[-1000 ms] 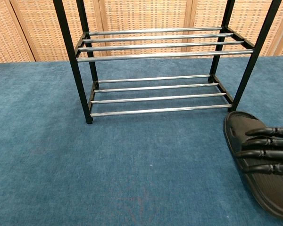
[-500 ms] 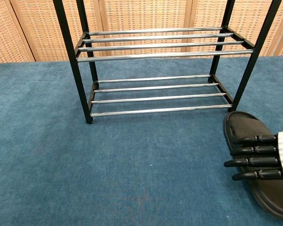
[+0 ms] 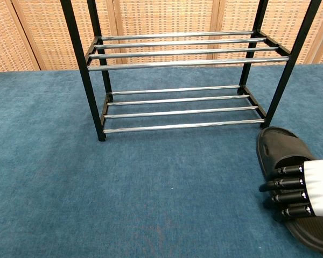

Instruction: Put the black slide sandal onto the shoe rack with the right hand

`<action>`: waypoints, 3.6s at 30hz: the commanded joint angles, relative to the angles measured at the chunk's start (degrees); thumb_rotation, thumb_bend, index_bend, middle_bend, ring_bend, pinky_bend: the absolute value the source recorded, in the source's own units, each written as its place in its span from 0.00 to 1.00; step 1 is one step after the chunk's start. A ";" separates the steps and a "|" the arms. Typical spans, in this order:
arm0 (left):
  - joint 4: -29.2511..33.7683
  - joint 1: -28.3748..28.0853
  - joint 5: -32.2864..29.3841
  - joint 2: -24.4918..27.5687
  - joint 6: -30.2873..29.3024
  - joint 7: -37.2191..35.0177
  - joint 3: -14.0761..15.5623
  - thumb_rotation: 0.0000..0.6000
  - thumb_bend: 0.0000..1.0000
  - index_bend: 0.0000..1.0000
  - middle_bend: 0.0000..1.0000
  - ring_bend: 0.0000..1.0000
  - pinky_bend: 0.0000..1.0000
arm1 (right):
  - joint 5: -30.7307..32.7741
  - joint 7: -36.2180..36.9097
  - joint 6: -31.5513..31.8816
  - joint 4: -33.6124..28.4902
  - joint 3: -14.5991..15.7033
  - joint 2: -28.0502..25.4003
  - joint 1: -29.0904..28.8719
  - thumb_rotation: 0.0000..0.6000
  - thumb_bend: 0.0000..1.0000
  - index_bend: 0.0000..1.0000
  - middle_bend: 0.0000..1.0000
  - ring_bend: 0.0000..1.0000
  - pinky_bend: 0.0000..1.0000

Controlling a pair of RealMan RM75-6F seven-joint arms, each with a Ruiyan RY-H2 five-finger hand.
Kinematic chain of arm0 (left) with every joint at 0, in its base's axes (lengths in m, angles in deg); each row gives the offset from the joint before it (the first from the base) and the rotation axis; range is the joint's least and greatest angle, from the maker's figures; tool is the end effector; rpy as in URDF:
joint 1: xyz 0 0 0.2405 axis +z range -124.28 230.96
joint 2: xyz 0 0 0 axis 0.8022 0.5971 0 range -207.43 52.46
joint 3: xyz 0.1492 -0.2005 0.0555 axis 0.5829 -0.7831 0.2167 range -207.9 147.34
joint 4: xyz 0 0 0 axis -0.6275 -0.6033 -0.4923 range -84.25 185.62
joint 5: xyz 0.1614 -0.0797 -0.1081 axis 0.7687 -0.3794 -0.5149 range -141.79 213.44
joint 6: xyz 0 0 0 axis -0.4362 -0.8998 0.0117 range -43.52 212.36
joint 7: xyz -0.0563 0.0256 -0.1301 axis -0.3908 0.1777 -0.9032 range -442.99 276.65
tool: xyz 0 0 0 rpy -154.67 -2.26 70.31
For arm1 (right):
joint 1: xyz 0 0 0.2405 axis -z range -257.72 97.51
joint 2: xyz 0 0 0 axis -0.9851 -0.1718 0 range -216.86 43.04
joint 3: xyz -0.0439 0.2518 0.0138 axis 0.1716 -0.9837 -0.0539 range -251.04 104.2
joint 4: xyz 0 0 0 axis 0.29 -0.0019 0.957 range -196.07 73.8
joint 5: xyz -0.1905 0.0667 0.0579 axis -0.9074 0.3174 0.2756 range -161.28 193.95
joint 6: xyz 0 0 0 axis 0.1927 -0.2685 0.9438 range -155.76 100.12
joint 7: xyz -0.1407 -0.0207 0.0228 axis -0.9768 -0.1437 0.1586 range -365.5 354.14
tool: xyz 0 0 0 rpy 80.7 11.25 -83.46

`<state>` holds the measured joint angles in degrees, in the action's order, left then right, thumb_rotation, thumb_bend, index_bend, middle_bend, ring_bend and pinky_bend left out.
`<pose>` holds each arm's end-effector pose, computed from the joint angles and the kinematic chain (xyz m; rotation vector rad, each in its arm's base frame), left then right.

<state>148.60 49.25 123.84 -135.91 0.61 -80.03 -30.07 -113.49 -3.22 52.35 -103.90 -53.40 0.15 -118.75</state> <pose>-0.3025 0.1642 0.1695 -1.4686 -0.9080 -0.8234 -0.2802 -0.2560 0.0099 2.7372 0.2160 0.7615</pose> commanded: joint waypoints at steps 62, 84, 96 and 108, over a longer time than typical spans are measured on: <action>0.48 -3.26 -7.07 -0.38 6.69 1.70 -1.94 1.00 0.05 0.00 0.00 0.00 0.00 | 2.25 -1.03 -7.83 -15.00 -13.84 -22.07 -25.58 1.00 0.92 0.61 0.50 0.43 0.42; 0.50 -3.64 -7.46 0.00 6.99 0.94 -1.83 1.00 0.05 0.00 0.00 0.00 0.00 | 9.76 -10.64 -20.04 -20.37 -14.95 -22.86 -27.29 1.00 0.31 0.03 0.00 0.00 0.00; 0.86 -3.09 -6.13 0.44 5.82 0.06 -1.28 1.00 0.05 0.00 0.00 0.00 0.00 | 12.89 -22.49 -21.28 -34.94 -16.44 -29.66 -23.10 1.00 0.29 0.02 0.00 0.00 0.00; 1.01 -2.62 -3.42 0.72 4.42 -0.79 -0.42 1.00 0.05 0.00 0.00 0.00 0.00 | 14.19 -25.73 -1.30 -43.18 -15.32 -32.95 -6.56 1.00 0.22 0.02 0.00 0.00 0.00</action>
<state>149.61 46.53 120.17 -135.18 5.23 -80.76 -30.63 -100.30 -29.34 45.73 -145.92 -69.43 -32.59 -130.24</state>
